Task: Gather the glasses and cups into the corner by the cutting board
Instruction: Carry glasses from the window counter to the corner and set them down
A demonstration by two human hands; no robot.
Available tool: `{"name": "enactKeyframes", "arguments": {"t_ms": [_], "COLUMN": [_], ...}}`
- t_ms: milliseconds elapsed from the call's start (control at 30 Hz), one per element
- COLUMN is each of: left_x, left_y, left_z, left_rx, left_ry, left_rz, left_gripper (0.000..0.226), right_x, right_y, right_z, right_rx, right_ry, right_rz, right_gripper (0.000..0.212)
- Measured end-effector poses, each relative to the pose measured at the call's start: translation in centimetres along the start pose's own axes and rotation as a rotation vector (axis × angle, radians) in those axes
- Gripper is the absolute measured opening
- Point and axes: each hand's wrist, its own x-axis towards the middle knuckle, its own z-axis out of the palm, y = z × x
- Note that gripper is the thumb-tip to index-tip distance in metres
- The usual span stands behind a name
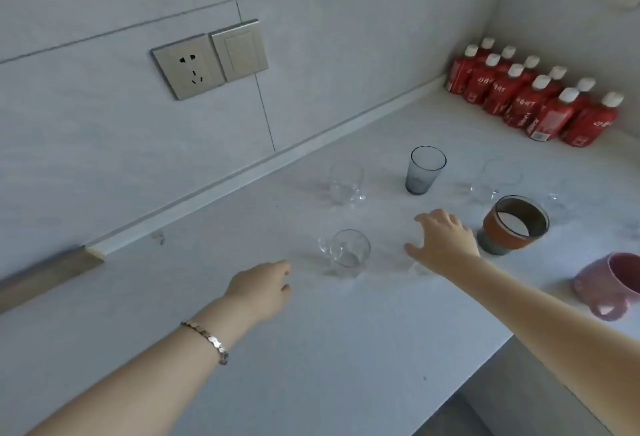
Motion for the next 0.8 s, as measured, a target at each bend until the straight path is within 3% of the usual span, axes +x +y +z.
{"name": "enactKeyframes", "arguments": {"t_ms": [133,200,300,433,567,800], "left_x": [2.7,4.3,7.0,10.2,10.6,2.8], "left_y": [2.8,4.3,6.5,8.7,8.8,4.7], "left_z": [0.1,0.0,0.2,0.0,0.1,3.7], "left_rx": [-0.034,-0.041,0.154,0.405,0.293,-0.224], "left_ry": [0.002,0.032,0.012,-0.088,-0.112,0.199], "left_rz": [0.010,0.096,0.267,0.379,0.289,-0.148], "left_gripper": [0.056,0.075,0.096,0.096,0.083,0.087], "right_x": [2.1,2.7,3.0,3.3,3.2,0.5], "right_y": [4.0,5.0,6.0,6.7,7.2,4.9], "right_z": [1.3,2.2,2.9,3.3,2.8,3.2], "right_rx": [0.061,0.222,0.297,0.338,0.356,0.271], "right_ry": [-0.200,-0.239,-0.212,-0.258,-0.259,-0.184], "right_rz": [0.124,0.141,0.093,0.068,0.033,-0.073], "right_gripper": [0.097,0.098,0.094,0.099,0.096,0.085]}}
